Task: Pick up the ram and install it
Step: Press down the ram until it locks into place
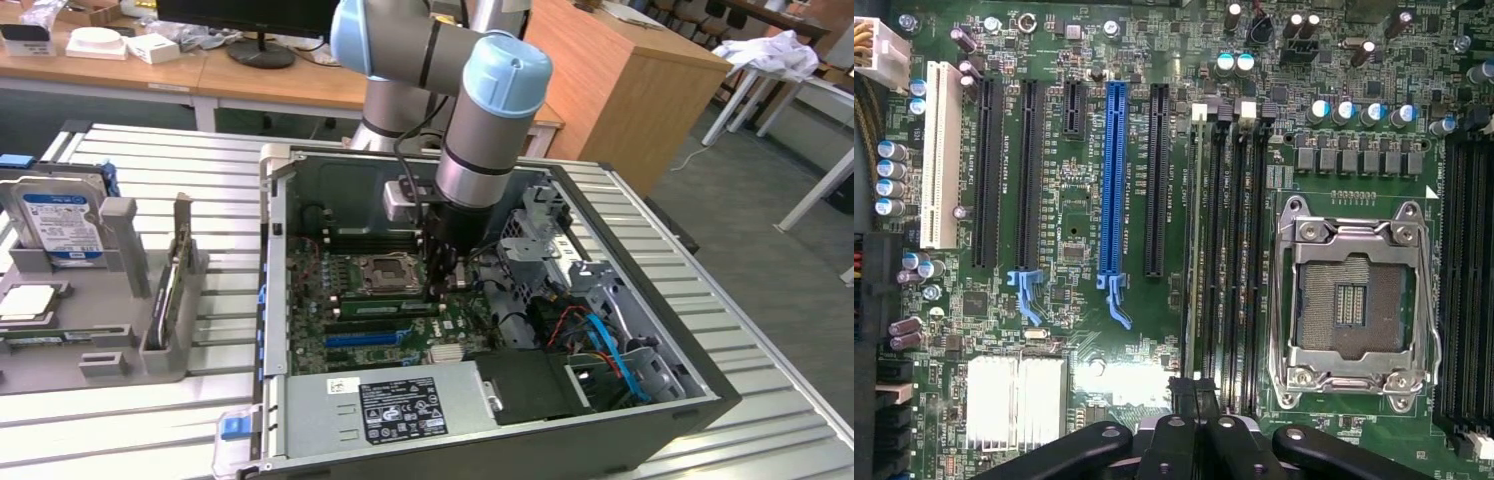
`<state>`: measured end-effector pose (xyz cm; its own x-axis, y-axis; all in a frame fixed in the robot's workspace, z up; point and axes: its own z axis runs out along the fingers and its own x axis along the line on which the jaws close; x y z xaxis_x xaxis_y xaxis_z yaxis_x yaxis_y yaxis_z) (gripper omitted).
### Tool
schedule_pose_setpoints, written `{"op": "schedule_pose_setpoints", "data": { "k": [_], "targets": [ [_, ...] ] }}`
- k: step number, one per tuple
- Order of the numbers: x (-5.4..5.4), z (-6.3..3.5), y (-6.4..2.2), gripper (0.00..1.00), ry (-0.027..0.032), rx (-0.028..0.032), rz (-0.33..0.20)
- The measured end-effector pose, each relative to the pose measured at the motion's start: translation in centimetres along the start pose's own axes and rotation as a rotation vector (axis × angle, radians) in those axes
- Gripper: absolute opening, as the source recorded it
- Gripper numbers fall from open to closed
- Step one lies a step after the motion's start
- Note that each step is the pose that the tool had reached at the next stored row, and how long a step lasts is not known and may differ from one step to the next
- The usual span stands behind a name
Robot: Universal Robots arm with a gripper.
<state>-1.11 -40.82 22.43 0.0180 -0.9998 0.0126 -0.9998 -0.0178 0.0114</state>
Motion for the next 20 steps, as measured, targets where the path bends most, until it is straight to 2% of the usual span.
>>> {"op": "schedule_pose_setpoints", "data": {
  "k": [7,9,11,20],
  "targets": [
    [0.0,0.24,0.01,0.1,0.0002,-0.0002,0.0],
    [0.0,-0.24,0.02,0.1,-0.0029,0.0002,0.0],
    [0.0,-1.05,0.19,0.1,-0.0024,0.0001,0.0],
    [-0.1,-1.12,4.09,0.1,-0.0038,0.0,0.0]
  ]
}}
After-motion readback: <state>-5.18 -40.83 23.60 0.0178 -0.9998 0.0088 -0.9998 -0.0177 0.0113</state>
